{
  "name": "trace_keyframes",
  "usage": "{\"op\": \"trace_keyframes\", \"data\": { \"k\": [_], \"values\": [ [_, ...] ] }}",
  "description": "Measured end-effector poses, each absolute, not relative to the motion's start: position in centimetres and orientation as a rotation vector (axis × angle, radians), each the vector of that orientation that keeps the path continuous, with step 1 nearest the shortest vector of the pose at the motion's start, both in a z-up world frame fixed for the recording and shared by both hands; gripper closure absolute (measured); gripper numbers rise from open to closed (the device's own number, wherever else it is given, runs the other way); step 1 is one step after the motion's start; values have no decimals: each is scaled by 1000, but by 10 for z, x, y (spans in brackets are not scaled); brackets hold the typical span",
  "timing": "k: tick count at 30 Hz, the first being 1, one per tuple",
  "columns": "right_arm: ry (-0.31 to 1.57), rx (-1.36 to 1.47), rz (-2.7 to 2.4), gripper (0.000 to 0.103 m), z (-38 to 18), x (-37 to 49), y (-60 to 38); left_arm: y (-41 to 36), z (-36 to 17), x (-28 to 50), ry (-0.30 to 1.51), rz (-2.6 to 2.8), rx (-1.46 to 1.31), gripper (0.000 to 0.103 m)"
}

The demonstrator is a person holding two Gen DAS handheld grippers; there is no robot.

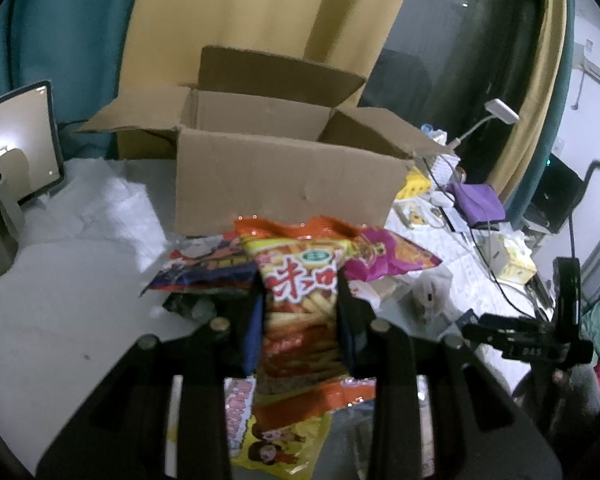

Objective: Organize snacks
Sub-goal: 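Grasp the navy cracker box with the right gripper while the left gripper holds the orange bag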

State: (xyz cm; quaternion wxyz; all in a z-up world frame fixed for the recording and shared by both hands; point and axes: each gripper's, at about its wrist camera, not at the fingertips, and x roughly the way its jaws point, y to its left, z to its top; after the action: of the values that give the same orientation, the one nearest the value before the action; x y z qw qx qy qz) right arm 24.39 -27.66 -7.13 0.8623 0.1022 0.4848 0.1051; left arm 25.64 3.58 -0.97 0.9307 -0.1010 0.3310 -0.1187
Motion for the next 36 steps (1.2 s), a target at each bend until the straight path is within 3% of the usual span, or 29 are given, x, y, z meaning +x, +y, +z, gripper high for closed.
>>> {"op": "trace_keyframes", "data": {
  "k": [7, 21, 36],
  "values": [
    [909, 49, 381, 17, -49, 261, -263, 34, -12, 254, 681, -241, -210, 71],
    [1069, -103, 435, 17, -70, 240, -264, 23, -16, 229, 695, -252, -201, 71],
    [955, -468, 438, 17, -75, 226, -238, 30, -21, 206, 697, -228, -221, 71]
  ]
}}
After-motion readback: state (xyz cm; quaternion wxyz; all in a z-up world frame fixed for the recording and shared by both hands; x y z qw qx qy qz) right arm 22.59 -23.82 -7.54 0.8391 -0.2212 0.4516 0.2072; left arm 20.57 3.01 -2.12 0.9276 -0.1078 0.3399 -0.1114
